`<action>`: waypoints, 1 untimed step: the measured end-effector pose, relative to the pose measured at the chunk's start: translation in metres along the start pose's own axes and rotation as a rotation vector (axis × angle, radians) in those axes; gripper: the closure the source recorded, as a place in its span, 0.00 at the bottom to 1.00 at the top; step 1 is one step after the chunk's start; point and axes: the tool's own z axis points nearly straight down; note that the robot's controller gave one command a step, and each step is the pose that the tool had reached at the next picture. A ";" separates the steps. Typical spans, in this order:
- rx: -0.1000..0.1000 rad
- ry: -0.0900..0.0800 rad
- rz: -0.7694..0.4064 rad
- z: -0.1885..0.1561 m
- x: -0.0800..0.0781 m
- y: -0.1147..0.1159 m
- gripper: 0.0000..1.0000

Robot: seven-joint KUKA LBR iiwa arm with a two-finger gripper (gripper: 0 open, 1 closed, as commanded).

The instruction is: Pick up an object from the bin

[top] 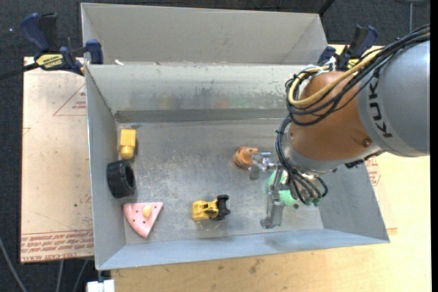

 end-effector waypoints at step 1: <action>0.000 -0.008 0.000 -0.004 -0.002 0.000 0.00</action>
Offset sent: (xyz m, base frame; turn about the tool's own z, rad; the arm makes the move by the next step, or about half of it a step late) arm 0.0190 0.0489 -0.0683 -0.1280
